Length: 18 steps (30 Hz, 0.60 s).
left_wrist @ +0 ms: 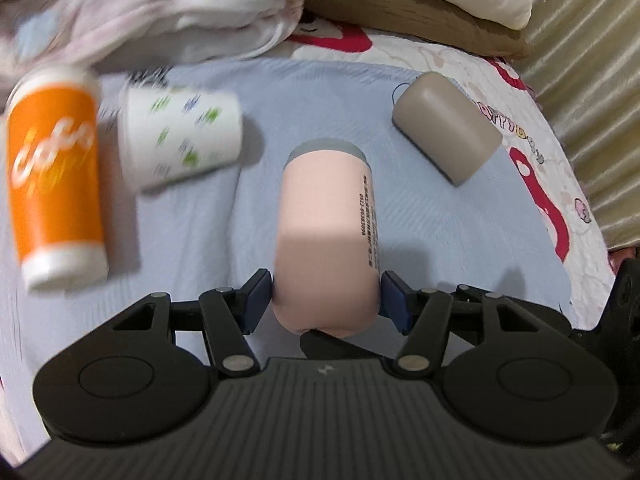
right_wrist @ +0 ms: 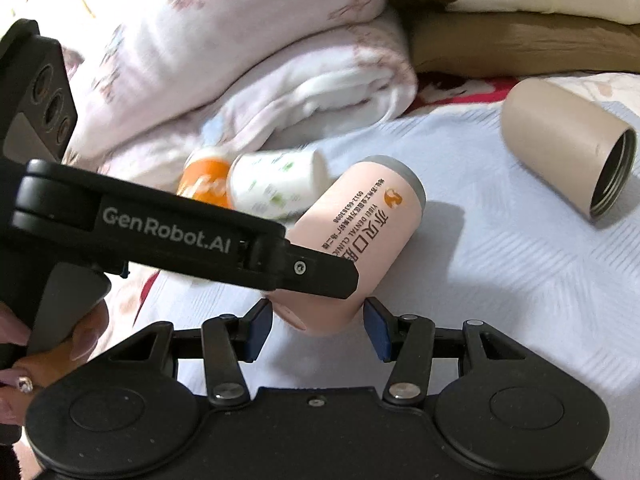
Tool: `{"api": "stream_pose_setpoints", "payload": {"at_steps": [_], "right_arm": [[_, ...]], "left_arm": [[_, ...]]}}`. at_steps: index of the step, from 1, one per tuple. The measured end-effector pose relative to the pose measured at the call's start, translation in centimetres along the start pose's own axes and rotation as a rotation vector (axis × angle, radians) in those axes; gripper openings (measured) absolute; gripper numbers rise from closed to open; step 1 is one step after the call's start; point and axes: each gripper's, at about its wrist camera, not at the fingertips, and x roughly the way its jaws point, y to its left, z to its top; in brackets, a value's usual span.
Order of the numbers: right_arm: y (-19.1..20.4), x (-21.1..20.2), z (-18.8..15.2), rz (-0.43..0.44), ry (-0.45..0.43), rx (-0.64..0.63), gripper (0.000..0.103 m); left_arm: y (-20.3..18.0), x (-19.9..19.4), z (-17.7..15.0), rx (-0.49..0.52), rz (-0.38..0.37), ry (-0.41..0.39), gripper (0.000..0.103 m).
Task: Flip cup upright
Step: 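Lift the pink cup with the left tool and rotate it upright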
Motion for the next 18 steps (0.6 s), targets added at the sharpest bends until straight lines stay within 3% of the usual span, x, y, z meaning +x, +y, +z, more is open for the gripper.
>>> {"api": "stream_pose_setpoints", "payload": {"at_steps": [9, 18], "right_arm": [[3.7, -1.7, -3.4, 0.005, 0.105, -0.130, 0.056], [4.5, -2.1, -4.3, -0.017, 0.154, -0.187, 0.060]], "left_arm": [[1.6, -2.1, -5.2, -0.087, -0.042, 0.004, 0.059], [2.6, -1.4, -6.4, -0.138, -0.100, 0.020, 0.059]]}}
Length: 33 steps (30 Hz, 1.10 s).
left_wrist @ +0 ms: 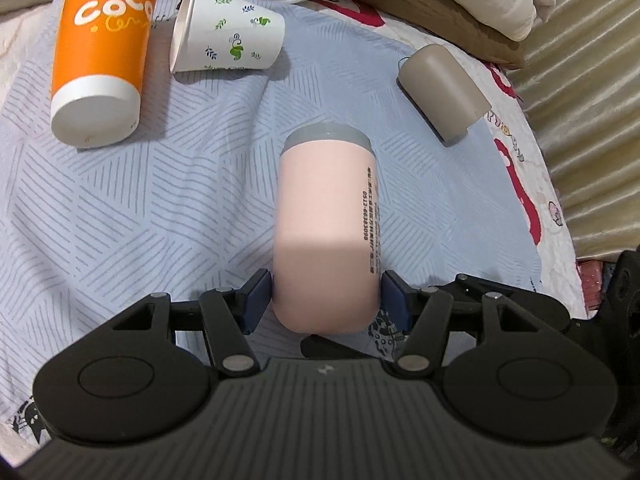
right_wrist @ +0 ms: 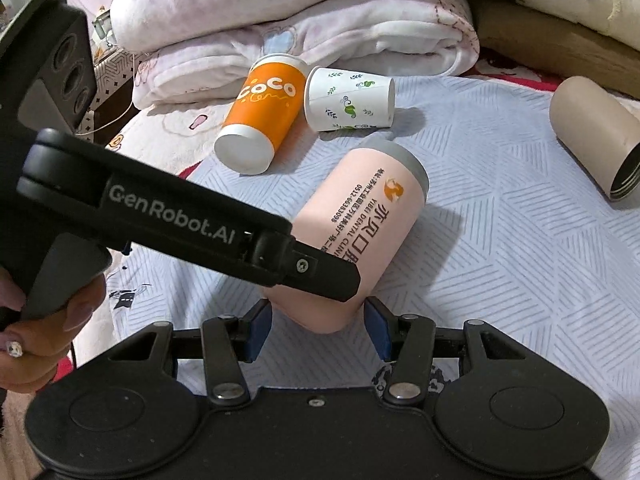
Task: Flip cup upright
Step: 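Lift the pink cup with the left tool and rotate it upright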
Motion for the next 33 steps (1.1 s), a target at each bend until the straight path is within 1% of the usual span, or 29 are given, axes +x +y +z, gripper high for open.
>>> {"api": "stream_pose_setpoints", "payload": {"at_steps": [2, 3, 4, 6, 7, 8, 10, 11, 16, 18, 21, 23, 26, 27, 30, 33], "right_arm": [[-0.3, 0.1, 0.1, 0.017, 0.005, 0.021, 0.060], [-0.4, 0.1, 0.0, 0.022, 0.011, 0.029, 0.063], [-0.5, 0.2, 0.1, 0.025, 0.012, 0.033, 0.067], [-0.7, 0.3, 0.2, 0.026, 0.012, 0.038, 0.072], [-0.8, 0.3, 0.4, 0.032, 0.010, 0.041, 0.073], [-1.0, 0.2, 0.6, 0.048, 0.001, 0.049, 0.075], [-1.4, 0.0, 1.0, 0.071, -0.016, 0.074, 0.083], [-1.8, -0.1, 1.3, 0.080, -0.028, 0.090, 0.084], [-3.1, 0.8, 2.3, 0.075, -0.024, 0.130, 0.084], [-3.8, 1.4, 2.6, 0.078, -0.008, 0.159, 0.084], [-4.8, 2.2, 2.7, 0.105, 0.014, 0.208, 0.084], [-5.4, 2.5, 2.7, 0.137, 0.023, 0.244, 0.083], [-5.7, 2.4, 2.6, 0.133, 0.022, 0.254, 0.080], [-5.7, 2.4, 2.7, 0.135, 0.021, 0.257, 0.077], [-5.9, 2.4, 2.6, 0.150, 0.020, 0.267, 0.077], [-6.3, 2.5, 2.4, 0.197, 0.026, 0.277, 0.076]], "left_arm": [[0.4, 0.0, 0.1, -0.012, -0.019, 0.006, 0.059], [0.5, -0.1, 0.1, -0.011, -0.027, 0.009, 0.060], [0.7, -0.3, 0.2, -0.007, -0.040, 0.010, 0.062], [1.1, -0.6, 0.3, 0.001, -0.088, 0.009, 0.066], [1.3, -0.7, 0.5, 0.001, -0.102, 0.009, 0.069], [1.5, -0.8, 0.6, 0.001, -0.109, 0.002, 0.070], [1.7, -0.8, 0.8, 0.003, -0.110, -0.012, 0.070], [1.9, -0.7, 1.0, -0.001, -0.110, -0.016, 0.070], [2.6, 0.2, 1.7, -0.006, -0.127, -0.034, 0.070], [2.7, 0.7, 1.8, -0.011, -0.152, -0.033, 0.070], [3.2, 1.6, 2.1, -0.050, -0.203, -0.016, 0.070], [3.3, 1.9, 2.2, -0.061, -0.205, -0.016, 0.071], [3.5, 2.4, 2.4, -0.078, -0.225, -0.013, 0.071], [3.6, 2.5, 2.5, -0.080, -0.228, -0.015, 0.071], [3.2, 2.7, 2.3, -0.060, -0.224, -0.026, 0.069], [2.1, 2.3, 1.9, 0.001, -0.204, -0.053, 0.067]]}}
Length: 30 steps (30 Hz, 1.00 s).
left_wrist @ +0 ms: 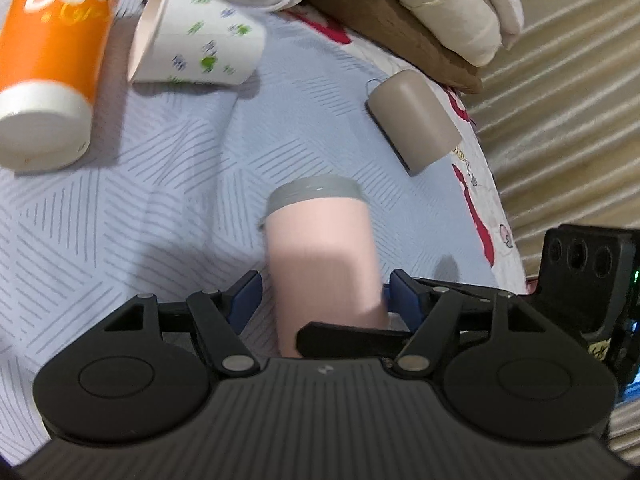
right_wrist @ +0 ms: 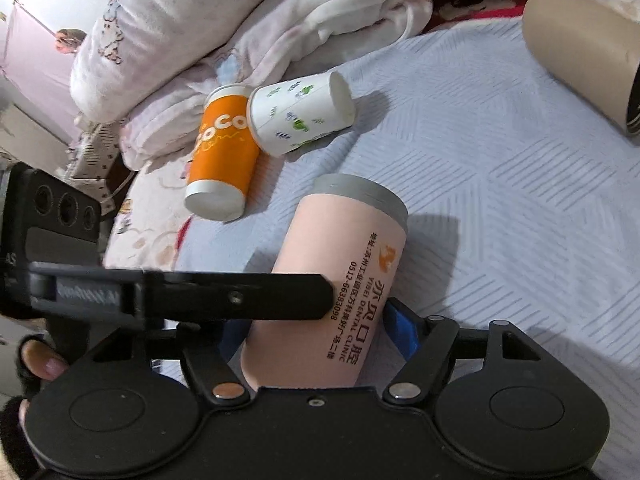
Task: Flip cup upright
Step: 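Lift the pink cup with the left tool and rotate it upright, then lower the upright pink cup onto the cloth with the left tool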
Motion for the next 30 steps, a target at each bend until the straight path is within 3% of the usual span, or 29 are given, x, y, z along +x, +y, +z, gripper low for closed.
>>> {"api": "stream_pose_setpoints", "payload": {"at_steps": [4, 11, 21, 25, 30], "right_arm": [[1.3, -0.2, -0.2, -0.041, -0.028, -0.082, 0.074], [3.1, -1.3, -0.1, -0.075, -0.132, -0.193, 0.071], [6.0, -1.0, -0.9, -0.250, -0.258, -0.427, 0.068], [6.4, -1.0, -0.8, -0.248, -0.331, -0.443, 0.067], [7.4, 0.6, -0.2, -0.257, -0.417, -0.571, 0.067]], "left_arm": [[-1.9, -1.0, -0.1, 0.106, 0.054, -0.052, 0.060], [-3.2, -2.9, 0.1, 0.180, 0.061, -0.131, 0.060], [-4.6, -3.5, -0.6, 0.310, 0.120, -0.192, 0.059], [-4.7, -4.6, -0.7, 0.344, 0.146, -0.276, 0.059], [-4.7, -5.3, -0.8, 0.399, 0.213, -0.348, 0.058]]}}
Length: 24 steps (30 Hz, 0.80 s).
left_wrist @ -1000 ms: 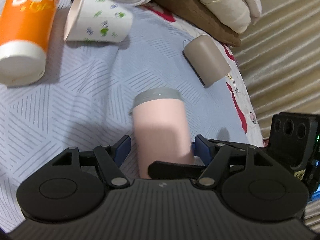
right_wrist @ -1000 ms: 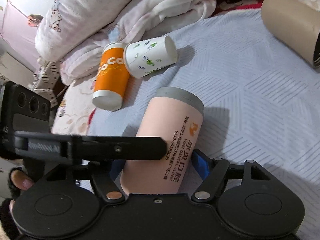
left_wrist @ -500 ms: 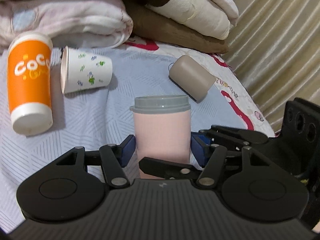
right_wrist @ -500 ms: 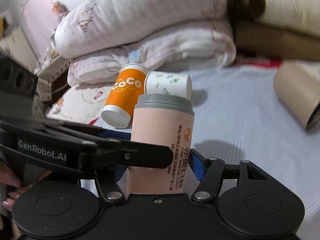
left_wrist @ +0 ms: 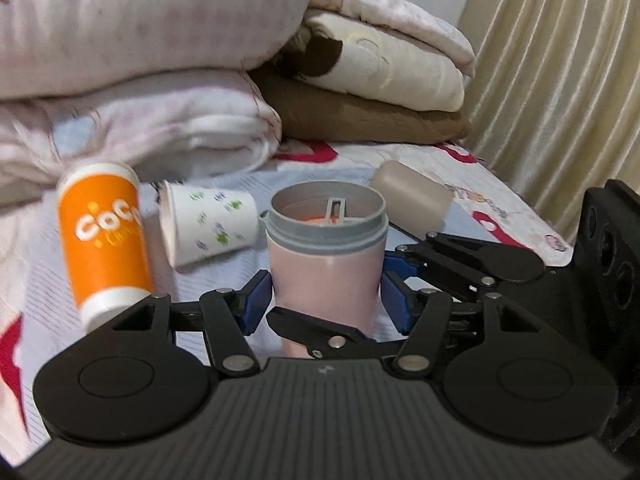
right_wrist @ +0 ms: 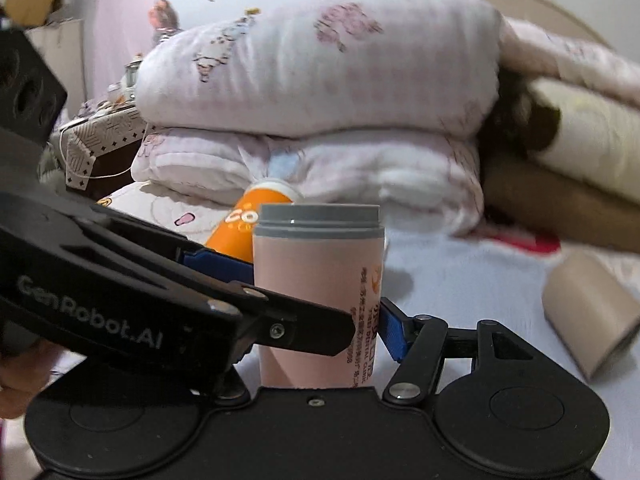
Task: Flip cup upright
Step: 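Lower the upright pink cup onto the cloth with the left tool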
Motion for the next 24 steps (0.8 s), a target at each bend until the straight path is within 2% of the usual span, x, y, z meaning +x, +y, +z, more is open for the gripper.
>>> {"api": "stream_pose_setpoints", "payload": {"at_steps": [4, 8, 15, 18, 24], "right_arm": [[0.6, 1.3, -0.5, -0.024, -0.032, -0.088, 0.067], [0.1, 2.3, -1.1, -0.045, -0.051, -0.123, 0.067], [-1.2, 3.0, -1.8, -0.060, -0.082, -0.061, 0.068], [-1.9, 2.7, -1.9, -0.062, -0.066, -0.019, 0.067], [-2.3, 2.7, -2.3, -0.067, -0.036, 0.013, 0.067]], "left_arm": [[0.2, 1.1, -0.4, 0.022, 0.029, -0.008, 0.058], [0.2, 2.2, -1.0, 0.033, 0.038, -0.035, 0.058], [0.1, 3.0, -1.3, 0.033, 0.006, -0.082, 0.058], [-0.2, 3.1, -1.4, 0.029, -0.037, -0.077, 0.058], [-0.7, 3.2, -1.4, 0.039, -0.038, -0.064, 0.058]]}}
